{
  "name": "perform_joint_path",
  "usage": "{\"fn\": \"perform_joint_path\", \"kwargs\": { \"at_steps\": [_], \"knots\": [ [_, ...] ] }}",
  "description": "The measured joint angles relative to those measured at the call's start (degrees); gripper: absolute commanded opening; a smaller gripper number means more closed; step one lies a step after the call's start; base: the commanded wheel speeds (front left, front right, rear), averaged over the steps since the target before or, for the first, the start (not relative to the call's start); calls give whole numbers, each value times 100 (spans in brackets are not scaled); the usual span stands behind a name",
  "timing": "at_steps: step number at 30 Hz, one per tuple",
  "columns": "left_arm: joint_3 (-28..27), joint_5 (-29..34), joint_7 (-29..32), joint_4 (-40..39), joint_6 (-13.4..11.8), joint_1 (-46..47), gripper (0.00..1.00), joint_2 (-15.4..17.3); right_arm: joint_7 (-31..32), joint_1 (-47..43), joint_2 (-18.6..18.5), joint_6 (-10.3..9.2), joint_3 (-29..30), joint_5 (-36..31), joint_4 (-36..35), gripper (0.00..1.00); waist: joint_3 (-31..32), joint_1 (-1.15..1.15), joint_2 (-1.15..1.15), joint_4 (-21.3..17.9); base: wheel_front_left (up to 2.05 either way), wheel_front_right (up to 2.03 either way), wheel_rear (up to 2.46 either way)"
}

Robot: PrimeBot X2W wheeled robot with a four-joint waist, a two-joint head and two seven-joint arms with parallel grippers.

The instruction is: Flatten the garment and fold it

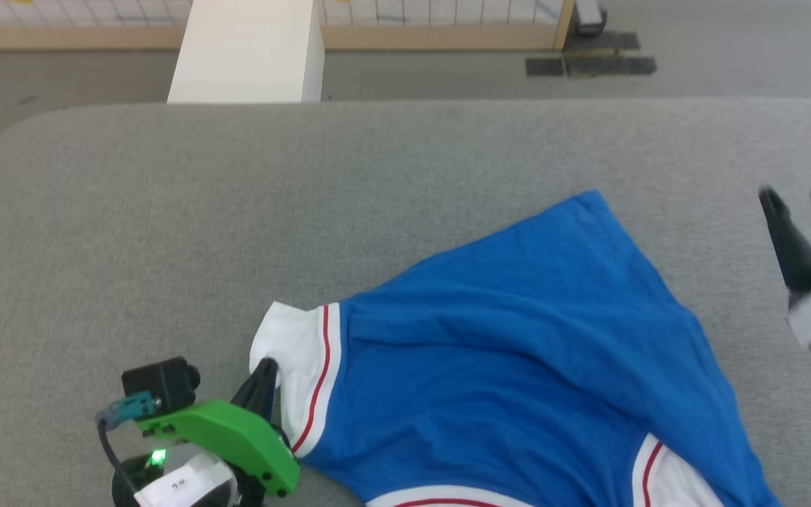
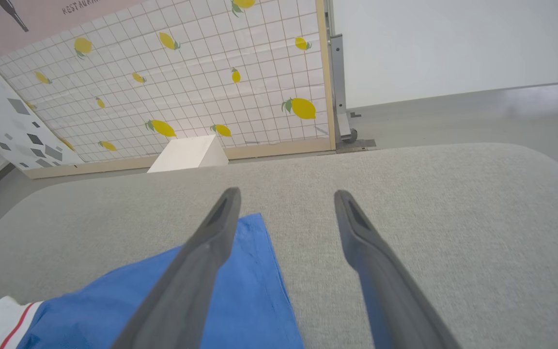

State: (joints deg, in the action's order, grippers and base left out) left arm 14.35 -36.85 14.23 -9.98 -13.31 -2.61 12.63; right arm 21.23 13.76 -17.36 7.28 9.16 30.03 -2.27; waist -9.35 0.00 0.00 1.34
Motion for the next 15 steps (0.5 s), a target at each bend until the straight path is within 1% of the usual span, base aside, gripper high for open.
{"fn": "perform_joint_path", "kwargs": {
  "at_steps": [2,4,5,8,11,15],
  "knots": [
    [40,8,-25,-5,22,98,0,-18,74,427,-103,0,-245,-124,244,100,-122,0,0,51,0,0,0],
    [91,19,-29,-8,27,219,0,-42,252,861,-152,1,-411,-157,522,100,-256,0,0,113,0,0,0],
    [114,23,-37,-7,56,286,0,-57,344,1074,-232,-4,-583,-242,653,100,-332,0,0,152,0,0,0],
    [162,25,-77,4,92,441,0,-125,757,1646,-364,-2,-958,-368,1089,100,-548,0,0,279,0,0,0],
    [216,29,-110,34,104,519,0,-187,1346,2147,-413,0,-1224,-522,1571,100,-751,0,0,428,0,0,0],
    [291,32,-171,102,152,601,0,-254,2379,2619,-642,1,-1600,-951,2116,100,-986,0,0,659,0,0,0]
  ]
}}
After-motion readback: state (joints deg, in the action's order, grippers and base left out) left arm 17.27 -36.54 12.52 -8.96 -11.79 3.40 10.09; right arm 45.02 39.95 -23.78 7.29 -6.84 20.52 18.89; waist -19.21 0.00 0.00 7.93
